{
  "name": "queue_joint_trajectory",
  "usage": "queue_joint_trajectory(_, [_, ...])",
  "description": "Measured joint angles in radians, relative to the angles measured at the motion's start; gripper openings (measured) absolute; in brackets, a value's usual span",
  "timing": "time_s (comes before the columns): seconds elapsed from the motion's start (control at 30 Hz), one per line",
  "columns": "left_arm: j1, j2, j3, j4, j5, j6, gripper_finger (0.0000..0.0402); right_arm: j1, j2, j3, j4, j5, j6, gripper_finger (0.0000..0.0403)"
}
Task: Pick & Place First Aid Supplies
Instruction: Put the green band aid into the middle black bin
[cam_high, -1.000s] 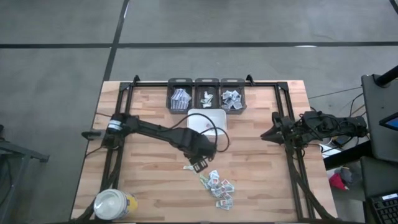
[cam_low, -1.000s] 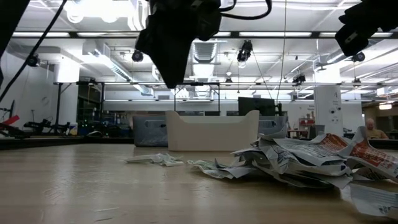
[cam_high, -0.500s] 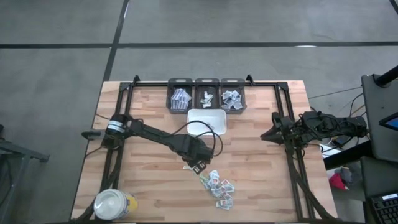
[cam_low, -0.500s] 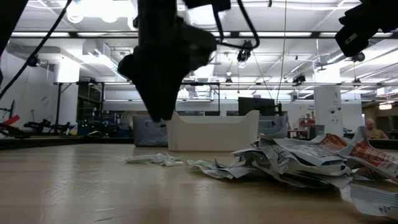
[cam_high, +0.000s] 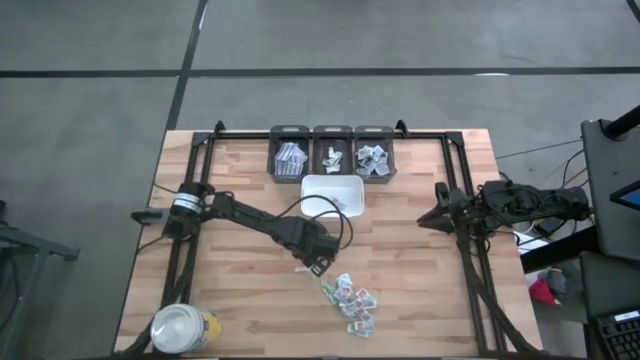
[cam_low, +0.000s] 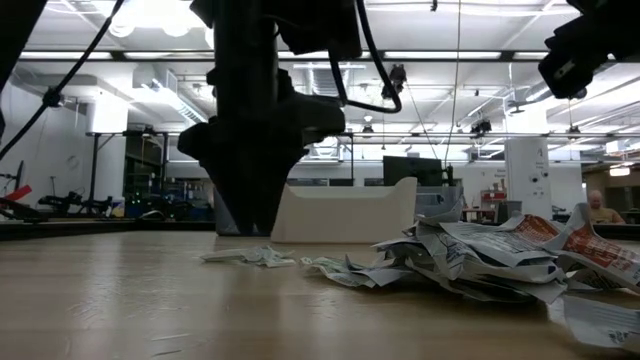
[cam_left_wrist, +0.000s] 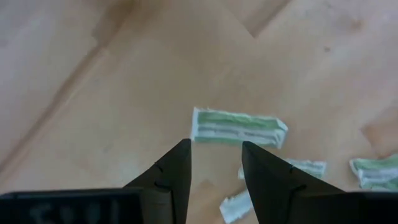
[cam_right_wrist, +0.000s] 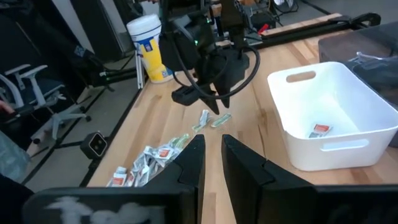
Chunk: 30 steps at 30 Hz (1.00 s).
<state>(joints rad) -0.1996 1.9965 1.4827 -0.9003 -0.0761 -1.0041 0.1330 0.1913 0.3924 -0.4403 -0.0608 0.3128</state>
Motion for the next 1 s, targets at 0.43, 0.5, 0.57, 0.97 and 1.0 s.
queue_joint_trajectory(0.43, [0.042,0.006,-0.015,0.026,-0.029,0.061,0.0135,0.000,0.000,-0.014,0.005,-0.003,0.036,0.0052])
queue_joint_trajectory(0.5, [0.041,0.006,-0.015,0.026,-0.017,0.060,0.0135,0.000,0.000,-0.010,0.006,-0.003,0.036,0.0052])
queue_joint_trajectory(0.57, [0.040,0.004,-0.015,0.025,-0.008,0.057,0.0135,0.000,0.000,-0.010,0.006,-0.003,0.036,0.0052])
queue_joint_trajectory(0.97, [0.037,0.033,-0.033,0.029,0.015,0.065,0.0135,0.000,0.000,-0.010,0.005,-0.003,0.028,0.0052])
queue_joint_trajectory(1.0, [0.037,0.036,-0.033,0.030,0.015,0.065,0.0135,0.000,0.000,-0.010,0.005,-0.003,0.028,0.0052])
